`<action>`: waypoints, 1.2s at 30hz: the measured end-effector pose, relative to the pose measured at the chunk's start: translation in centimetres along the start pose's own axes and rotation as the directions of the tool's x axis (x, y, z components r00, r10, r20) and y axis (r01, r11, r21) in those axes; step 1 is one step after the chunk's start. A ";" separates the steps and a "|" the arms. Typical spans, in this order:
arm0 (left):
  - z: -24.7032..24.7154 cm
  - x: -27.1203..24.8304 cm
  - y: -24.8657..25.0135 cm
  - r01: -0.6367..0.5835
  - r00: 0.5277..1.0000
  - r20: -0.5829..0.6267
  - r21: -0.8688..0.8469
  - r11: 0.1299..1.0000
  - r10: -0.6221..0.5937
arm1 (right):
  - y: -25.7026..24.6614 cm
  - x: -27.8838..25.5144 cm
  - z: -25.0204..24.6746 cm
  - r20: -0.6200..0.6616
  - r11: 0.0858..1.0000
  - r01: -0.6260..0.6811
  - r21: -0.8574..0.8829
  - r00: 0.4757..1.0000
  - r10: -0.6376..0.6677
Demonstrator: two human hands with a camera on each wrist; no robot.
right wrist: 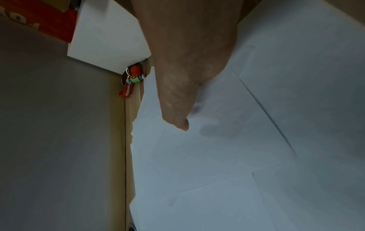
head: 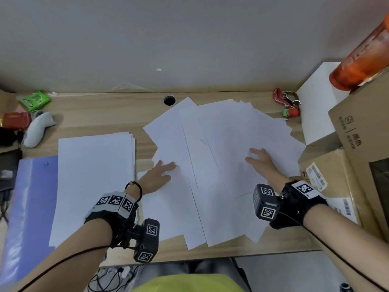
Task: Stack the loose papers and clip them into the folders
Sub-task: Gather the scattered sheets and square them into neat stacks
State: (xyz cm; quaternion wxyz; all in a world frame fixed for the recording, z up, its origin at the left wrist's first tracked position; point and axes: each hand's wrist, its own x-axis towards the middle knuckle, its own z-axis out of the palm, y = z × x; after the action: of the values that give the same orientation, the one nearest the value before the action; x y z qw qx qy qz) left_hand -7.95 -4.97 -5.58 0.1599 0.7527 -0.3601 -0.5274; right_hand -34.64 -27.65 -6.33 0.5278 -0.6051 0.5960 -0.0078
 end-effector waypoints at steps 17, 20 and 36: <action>-0.5 1.6 1.8 0.037 0.906 -0.329 -0.567 0.823 -0.267 | 1.2 -1.3 -1.5 -0.070 0.999 -0.007 0.032 0.998 0.009; -0.2 1.6 2.0 0.052 0.914 -0.312 -0.540 0.840 -0.258 | 0.7 -2.0 0.7 0.026 0.994 0.013 -0.108 1.000 -0.010; 0.9 2.3 2.4 0.068 0.882 -0.360 -0.543 0.837 -0.305 | -1.0 -1.4 1.9 -0.001 0.980 -0.062 -0.191 0.998 0.063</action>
State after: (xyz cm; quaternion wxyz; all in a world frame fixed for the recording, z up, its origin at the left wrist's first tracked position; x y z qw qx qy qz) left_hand -9.18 -8.15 -6.04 0.3774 0.8120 -0.0842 -0.4372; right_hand -33.12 -25.65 -5.64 0.4689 -0.6340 0.6112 0.0675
